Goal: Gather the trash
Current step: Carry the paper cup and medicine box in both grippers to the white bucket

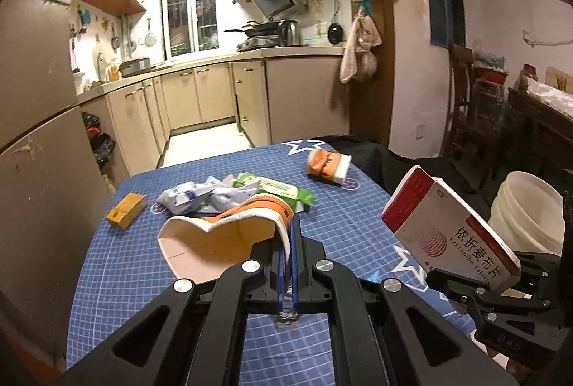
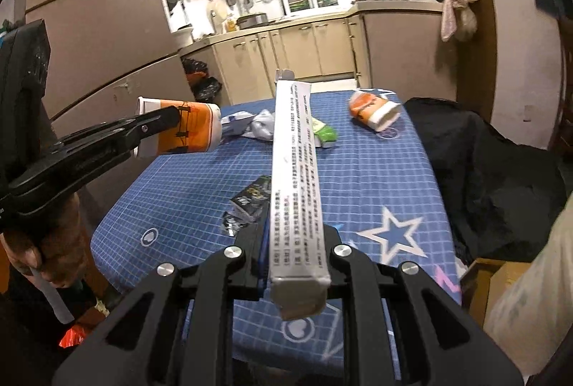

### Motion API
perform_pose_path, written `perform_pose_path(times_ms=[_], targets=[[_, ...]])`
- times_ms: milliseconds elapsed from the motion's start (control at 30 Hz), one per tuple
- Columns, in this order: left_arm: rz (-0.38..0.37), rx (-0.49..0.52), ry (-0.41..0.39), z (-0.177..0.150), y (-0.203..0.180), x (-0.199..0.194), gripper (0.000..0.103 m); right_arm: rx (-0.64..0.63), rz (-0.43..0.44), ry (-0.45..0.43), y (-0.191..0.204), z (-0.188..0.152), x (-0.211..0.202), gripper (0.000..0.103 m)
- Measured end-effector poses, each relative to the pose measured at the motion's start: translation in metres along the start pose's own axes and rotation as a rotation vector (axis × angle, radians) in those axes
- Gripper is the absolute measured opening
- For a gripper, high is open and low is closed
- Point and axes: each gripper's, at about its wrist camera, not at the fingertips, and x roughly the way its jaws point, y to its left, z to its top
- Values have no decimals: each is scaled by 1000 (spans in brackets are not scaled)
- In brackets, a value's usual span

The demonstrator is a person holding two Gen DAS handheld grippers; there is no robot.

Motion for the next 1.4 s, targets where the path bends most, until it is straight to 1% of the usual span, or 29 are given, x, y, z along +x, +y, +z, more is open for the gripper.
perform_pose_path(times_ms=[300, 567, 800, 933, 1400], targets=[[-53, 63, -10, 5, -40, 4, 4, 63, -60, -37, -26, -5, -24, 15], [-107, 113, -12, 8, -76, 9, 4, 112, -131, -84, -54, -11, -52, 15], [-163, 145, -12, 12, -106, 14, 4, 160, -199, -117, -82, -18, -77, 15], [-198, 171, -17, 17, -130, 19, 4, 181, -231, -134, -95, -21, -90, 15], [-276, 242, -25, 25, -192, 30, 4, 243, -356, -173, -140, -36, -133, 15]])
